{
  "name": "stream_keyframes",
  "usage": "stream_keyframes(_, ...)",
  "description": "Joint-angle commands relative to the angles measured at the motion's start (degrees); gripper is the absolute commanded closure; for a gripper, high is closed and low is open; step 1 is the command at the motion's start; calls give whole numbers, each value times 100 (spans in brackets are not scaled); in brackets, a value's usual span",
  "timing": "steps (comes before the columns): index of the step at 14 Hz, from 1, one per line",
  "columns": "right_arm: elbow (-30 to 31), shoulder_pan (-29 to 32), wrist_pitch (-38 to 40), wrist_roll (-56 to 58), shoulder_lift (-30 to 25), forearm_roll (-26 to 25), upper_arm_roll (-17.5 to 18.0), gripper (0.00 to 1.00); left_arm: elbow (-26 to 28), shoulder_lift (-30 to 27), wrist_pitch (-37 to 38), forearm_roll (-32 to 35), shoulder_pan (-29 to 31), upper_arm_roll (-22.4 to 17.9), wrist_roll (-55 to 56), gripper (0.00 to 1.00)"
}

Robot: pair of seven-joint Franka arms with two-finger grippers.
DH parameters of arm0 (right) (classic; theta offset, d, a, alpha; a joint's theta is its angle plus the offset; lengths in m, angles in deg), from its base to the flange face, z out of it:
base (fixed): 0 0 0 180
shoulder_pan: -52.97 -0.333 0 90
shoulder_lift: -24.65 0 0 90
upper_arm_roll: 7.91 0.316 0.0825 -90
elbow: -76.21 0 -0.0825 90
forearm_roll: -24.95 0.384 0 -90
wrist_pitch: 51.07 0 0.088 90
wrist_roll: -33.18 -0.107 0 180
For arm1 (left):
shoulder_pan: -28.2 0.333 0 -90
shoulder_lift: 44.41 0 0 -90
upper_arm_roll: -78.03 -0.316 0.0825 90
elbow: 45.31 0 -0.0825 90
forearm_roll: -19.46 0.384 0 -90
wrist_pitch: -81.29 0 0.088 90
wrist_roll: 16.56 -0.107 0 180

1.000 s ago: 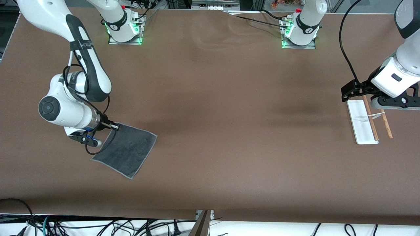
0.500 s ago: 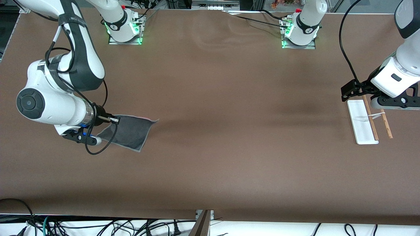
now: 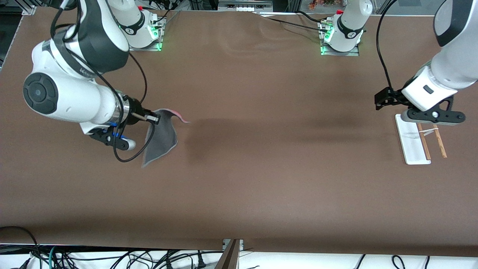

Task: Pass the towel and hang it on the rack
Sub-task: 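Lift the towel with the right gripper while the left gripper approaches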

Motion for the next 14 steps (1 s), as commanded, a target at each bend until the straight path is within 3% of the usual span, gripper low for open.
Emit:
stream_keyframes(1, -419, -213, 55, -1169, 112, 504, 170, 100, -72, 95, 255, -292, -83, -9, -289, 0)
stream_keyframes(6, -587, -346, -726, -2648, 156, 1260, 662, 100, -29, 359, 273, -1487, -171, 0, -659, 0)
stream_keyframes(9, -587, -583, -1262, -3264, 156, 1279, 821, 100, 7, 438, 229, -1753, -355, 306, -982, 0)
stream_keyframes(14, -587, -961, -1764, -3897, 183, 1279, 821, 100, -28, 666, 11, -3192, -478, 554, -1816, 0)
